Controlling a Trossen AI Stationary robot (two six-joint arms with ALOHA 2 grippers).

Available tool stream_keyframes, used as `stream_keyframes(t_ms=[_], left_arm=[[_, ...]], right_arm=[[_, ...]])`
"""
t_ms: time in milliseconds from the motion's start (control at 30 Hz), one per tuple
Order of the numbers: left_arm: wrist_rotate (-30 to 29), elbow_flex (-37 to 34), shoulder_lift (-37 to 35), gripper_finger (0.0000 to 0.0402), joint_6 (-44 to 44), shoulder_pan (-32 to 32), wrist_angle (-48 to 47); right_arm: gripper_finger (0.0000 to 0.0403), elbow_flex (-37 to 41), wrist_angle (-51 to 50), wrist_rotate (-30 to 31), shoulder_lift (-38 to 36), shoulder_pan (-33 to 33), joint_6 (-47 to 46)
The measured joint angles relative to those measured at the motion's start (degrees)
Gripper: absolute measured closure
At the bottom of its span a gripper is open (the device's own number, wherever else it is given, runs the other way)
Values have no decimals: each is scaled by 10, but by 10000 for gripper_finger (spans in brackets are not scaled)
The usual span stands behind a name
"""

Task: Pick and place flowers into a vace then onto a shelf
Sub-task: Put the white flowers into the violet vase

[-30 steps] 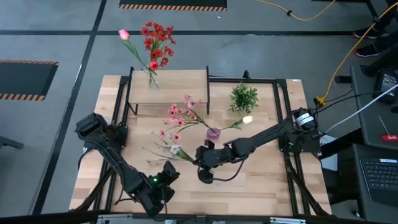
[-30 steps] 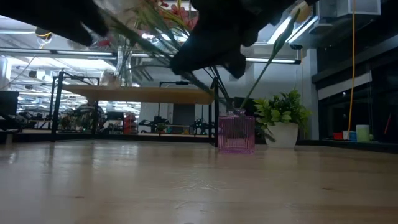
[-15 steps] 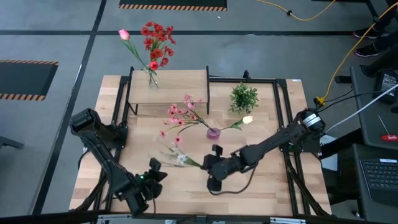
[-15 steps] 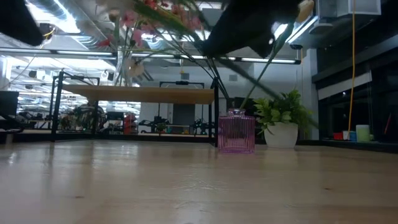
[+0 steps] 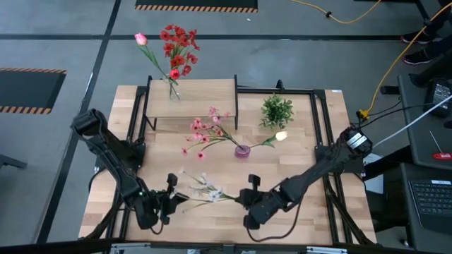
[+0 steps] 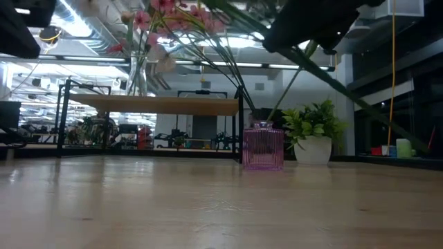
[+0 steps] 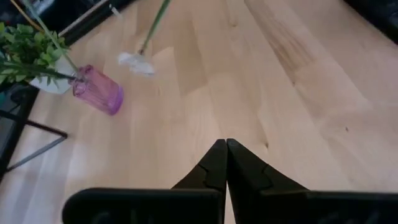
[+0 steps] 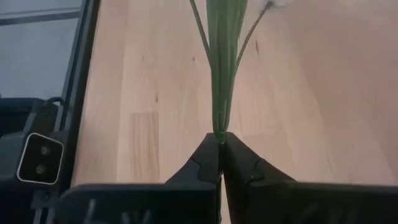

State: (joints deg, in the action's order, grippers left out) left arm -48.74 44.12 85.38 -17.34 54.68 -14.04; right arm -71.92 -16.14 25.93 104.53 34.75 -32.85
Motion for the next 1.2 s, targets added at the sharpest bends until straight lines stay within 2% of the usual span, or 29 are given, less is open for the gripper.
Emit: stream_keyframes(t_ms=[200,500,567,667,800,1033,1200], left_arm=[[3,-34,-7,400,56,-13,80],[24,-34,-7,400,81,-15,79],[46,-35,-8,400,77,-15,78],[97,-52,-24,399,66,-20,107],[93,-88,-56,401,86,-29,164],[145,-195,-108,401,128,-55,393],[145,-260,-113,398,151,-78,543]], right_arm=[[400,0,-10,39,-15,13,5],[400,2,-33,113,-58,20,22],[400,18,-19,130,-70,26,31],[400,57,39,151,-91,33,35],[400,122,179,159,-109,34,111],[400,244,448,167,-130,0,250],[400,310,628,177,-133,-36,332]])
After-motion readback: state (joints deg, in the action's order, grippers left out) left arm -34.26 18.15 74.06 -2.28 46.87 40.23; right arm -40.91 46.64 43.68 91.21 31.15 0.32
